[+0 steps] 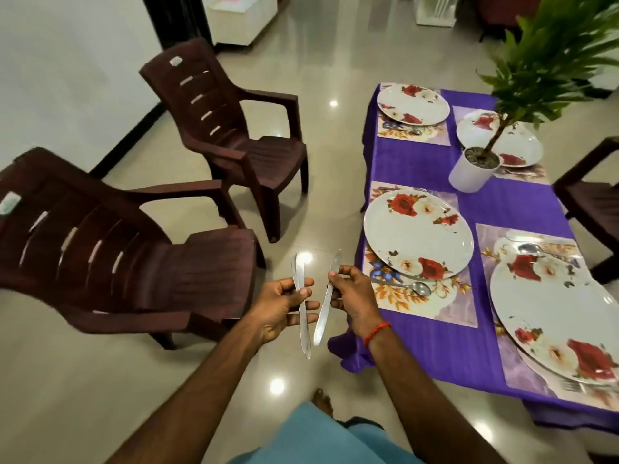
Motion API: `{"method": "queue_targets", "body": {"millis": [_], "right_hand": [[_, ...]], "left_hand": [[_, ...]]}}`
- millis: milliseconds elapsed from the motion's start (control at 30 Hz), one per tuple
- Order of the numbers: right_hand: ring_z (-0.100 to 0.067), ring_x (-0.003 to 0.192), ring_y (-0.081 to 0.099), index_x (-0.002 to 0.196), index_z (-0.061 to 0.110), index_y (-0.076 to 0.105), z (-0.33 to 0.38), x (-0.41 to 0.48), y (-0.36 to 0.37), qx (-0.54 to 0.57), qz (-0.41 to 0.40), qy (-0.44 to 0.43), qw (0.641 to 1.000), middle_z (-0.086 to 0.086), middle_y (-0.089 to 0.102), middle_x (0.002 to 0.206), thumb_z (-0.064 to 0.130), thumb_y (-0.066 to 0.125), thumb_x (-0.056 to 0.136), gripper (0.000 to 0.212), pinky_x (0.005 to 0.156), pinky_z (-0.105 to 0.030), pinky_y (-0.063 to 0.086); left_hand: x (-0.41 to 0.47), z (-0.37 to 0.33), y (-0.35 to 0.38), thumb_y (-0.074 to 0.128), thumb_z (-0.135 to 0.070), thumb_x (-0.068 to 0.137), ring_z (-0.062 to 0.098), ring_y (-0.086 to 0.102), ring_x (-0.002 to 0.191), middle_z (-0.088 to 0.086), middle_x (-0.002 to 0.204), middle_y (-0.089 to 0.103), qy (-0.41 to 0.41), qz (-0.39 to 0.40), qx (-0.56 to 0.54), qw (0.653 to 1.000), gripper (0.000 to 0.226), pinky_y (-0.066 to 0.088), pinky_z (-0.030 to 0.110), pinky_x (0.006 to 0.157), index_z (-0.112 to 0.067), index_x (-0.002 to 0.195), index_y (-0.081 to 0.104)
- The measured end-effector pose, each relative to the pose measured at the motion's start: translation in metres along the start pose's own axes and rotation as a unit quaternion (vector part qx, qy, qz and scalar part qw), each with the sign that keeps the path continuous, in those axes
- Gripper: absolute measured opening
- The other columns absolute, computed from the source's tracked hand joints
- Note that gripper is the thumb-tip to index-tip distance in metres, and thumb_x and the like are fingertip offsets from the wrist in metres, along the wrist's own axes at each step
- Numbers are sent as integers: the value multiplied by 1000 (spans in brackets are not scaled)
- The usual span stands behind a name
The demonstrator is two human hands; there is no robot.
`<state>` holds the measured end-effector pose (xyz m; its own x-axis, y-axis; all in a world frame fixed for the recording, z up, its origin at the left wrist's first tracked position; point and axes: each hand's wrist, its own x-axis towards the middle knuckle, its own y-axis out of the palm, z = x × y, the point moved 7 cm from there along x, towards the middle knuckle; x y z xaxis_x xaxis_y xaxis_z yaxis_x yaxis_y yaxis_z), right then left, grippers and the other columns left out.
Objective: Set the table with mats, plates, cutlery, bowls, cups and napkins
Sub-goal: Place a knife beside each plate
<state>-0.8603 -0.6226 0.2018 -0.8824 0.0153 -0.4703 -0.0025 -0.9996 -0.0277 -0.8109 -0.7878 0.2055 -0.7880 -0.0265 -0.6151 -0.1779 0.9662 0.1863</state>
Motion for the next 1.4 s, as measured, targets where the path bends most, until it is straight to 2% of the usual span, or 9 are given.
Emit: {"method": "queue_targets", "body": {"millis": [167, 400, 467, 567, 700, 933, 1167, 1300, 1400], "right_hand": [[-18, 58, 57, 108, 8, 62, -7, 33, -39, 60, -44, 28, 997, -13, 67, 78, 15, 63, 97, 13, 48, -26, 48], [-18, 51, 53, 120, 10, 56, -19, 44, -89, 153, -130, 23, 979, -13, 60, 70, -3, 57, 93, 29, 46, -27, 46], [-19, 50, 55, 126, 21, 48, -27, 44, -105, 180, -167, 19, 969, -16, 61, 75, -4, 58, 93, 43, 45, -27, 49], [-22, 58, 62, 137, 30, 38, -39, 41, -132, 196, -217, 8, 956, -22, 67, 95, -5, 63, 91, 63, 48, -28, 53], [-20, 67, 69, 137, 25, 39, -60, 35, -166, 209, -280, 13, 937, -24, 67, 107, -3, 63, 94, 56, 53, -26, 58], [-20, 74, 72, 132, 23, 41, -83, 37, -200, 87, -349, 30, 933, -18, 66, 109, 0, 66, 94, 51, 55, -23, 58], [-22, 67, 72, 129, 23, 39, -94, 47, -207, -9, -340, 44, 939, -18, 68, 100, 1, 67, 93, 51, 49, -24, 56], [-23, 72, 71, 125, 19, 43, -94, 53, -209, -81, -322, 59, 942, -15, 65, 103, 6, 66, 95, 40, 47, -20, 54], [-27, 80, 71, 115, 19, 48, -100, 60, -208, -133, -310, 61, 939, -11, 65, 103, 12, 64, 96, 25, 60, -34, 63]], "left_hand": [[31, -13, 31, 60, 2, 98, 34, 75, 95, 16, 100, 73, -8, 22, 32, 999, 23, 62, 55, 83, -4, 119, 70], [54, -19, 57, 60, 1, 99, 35, 75, 95, 22, 107, 73, -31, 36, 88, 995, 24, 62, 56, 85, -4, 120, 70], [62, -24, 62, 59, 2, 99, 34, 76, 93, 22, 104, 73, -31, 37, 92, 995, 24, 63, 53, 80, -3, 120, 69], [73, -29, 75, 58, 3, 99, 34, 76, 90, 22, 102, 72, -35, 41, 92, 994, 22, 64, 50, 74, -2, 117, 70], [85, -25, 94, 59, 2, 99, 33, 76, 87, 18, 96, 73, -45, 62, 101, 992, 22, 62, 55, 82, -2, 117, 70], [92, -13, 115, 62, 0, 98, 32, 76, 86, 15, 96, 75, -57, 99, 120, 986, 22, 60, 59, 87, -2, 118, 70], [100, -13, 118, 63, -1, 97, 32, 77, 85, 14, 94, 77, -61, 103, 125, 985, 21, 61, 57, 85, -3, 117, 71], [101, -14, 119, 63, -1, 97, 31, 77, 83, 12, 90, 78, -63, 106, 129, 984, 20, 63, 54, 81, -3, 116, 70], [103, -17, 118, 63, -1, 97, 31, 77, 84, 12, 91, 78, -63, 105, 129, 984, 20, 63, 54, 81, -4, 116, 71]]}}
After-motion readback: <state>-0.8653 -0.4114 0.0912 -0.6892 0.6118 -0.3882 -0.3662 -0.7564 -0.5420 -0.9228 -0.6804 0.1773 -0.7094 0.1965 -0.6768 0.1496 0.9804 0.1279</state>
